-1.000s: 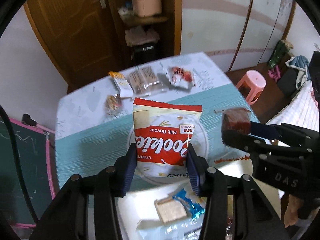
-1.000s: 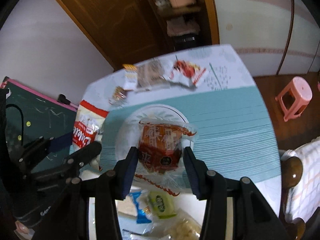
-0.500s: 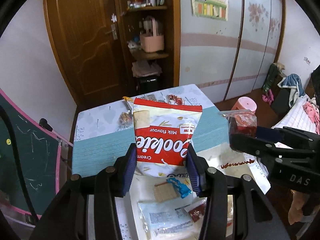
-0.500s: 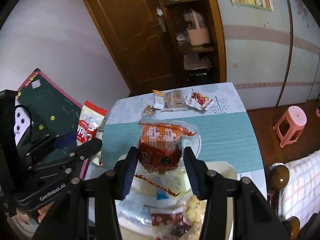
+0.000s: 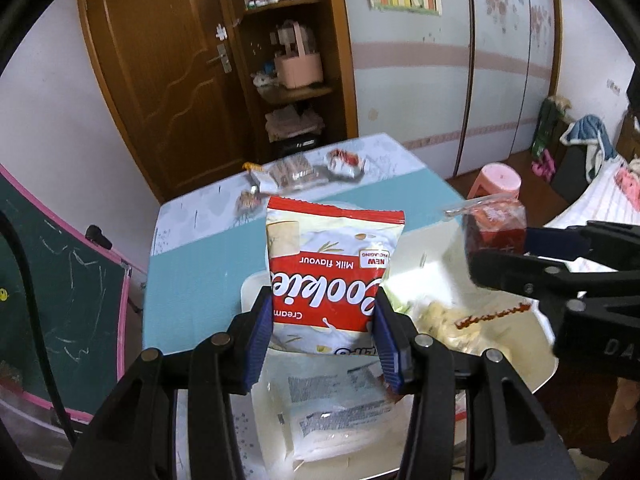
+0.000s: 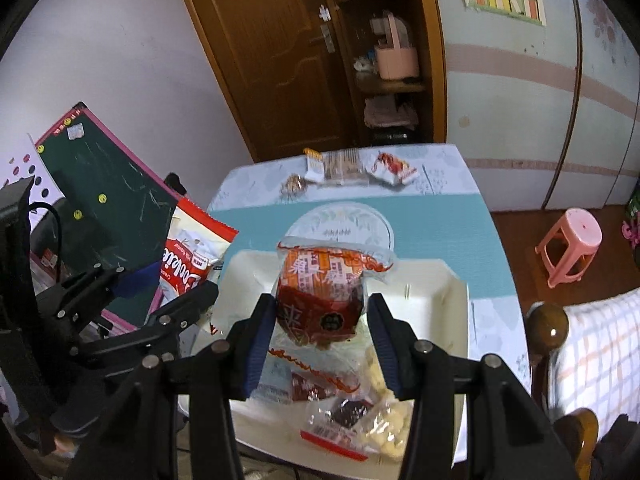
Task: Organize snacks
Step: 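Carry the Cookies bag and orange bun over the white tray with both tools, then open both tools to drop the Cookies bag and orange bun into the tray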
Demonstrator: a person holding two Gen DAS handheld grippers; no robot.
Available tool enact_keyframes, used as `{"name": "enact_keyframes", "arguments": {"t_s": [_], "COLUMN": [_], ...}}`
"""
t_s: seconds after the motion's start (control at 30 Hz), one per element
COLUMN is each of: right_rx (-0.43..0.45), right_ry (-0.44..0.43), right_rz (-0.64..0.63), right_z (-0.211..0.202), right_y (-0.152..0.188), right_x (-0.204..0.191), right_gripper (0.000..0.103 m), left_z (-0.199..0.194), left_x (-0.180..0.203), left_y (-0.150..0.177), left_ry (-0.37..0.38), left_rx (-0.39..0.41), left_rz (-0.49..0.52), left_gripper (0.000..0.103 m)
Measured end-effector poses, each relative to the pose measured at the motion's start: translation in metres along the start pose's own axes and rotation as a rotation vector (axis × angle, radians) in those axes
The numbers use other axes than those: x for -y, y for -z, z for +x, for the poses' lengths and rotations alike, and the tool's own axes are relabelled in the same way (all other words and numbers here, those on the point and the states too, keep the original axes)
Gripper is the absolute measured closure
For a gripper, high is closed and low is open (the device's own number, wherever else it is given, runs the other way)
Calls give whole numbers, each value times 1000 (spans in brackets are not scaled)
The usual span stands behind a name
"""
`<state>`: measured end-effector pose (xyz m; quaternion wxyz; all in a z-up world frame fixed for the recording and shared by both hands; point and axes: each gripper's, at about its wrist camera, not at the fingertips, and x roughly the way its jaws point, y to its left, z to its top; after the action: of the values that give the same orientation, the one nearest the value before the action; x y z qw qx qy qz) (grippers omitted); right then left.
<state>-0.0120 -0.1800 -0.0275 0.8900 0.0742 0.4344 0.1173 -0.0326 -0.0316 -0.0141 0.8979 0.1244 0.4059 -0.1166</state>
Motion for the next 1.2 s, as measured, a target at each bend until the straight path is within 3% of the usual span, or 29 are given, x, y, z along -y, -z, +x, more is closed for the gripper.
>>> {"name": "enact_keyframes", "arguments": {"t_s": [0.2,0.67,0.7,0.73,0.77,0.83,0.93,1.2], "right_rx": [-52,-152,-165,-177,-185,-193,-200,-215], "right_ry": [7,20,29,43,54,64,78,79], "right_rz": [18,66,67,67,72,88,96,99], "right_z": [14,40,43,45,48,51,52,58], "right_y": [17,32,33,34,35,35,35,36], "right_x": [5,14,15,15,16,19,21,22], "right_gripper": [55,53,53,53,52,49,40,40], "left_z": [26,53,56,57,59,60,62,69], "left_x": [-4,-4,-4,-4,-4,-6,-7,-6], "left_y": [12,23,24,24,24,25,24,27], "left_ry": [26,54,57,59,57,52,49,47], "left_rx": [-79,-180,-189,-195,-203,-207,-212,-240], "left_rz": [-31,-65,-68,-70,-76,-92,-97,-100], "left_gripper": [57,57,55,46,28,12,12,12]}}
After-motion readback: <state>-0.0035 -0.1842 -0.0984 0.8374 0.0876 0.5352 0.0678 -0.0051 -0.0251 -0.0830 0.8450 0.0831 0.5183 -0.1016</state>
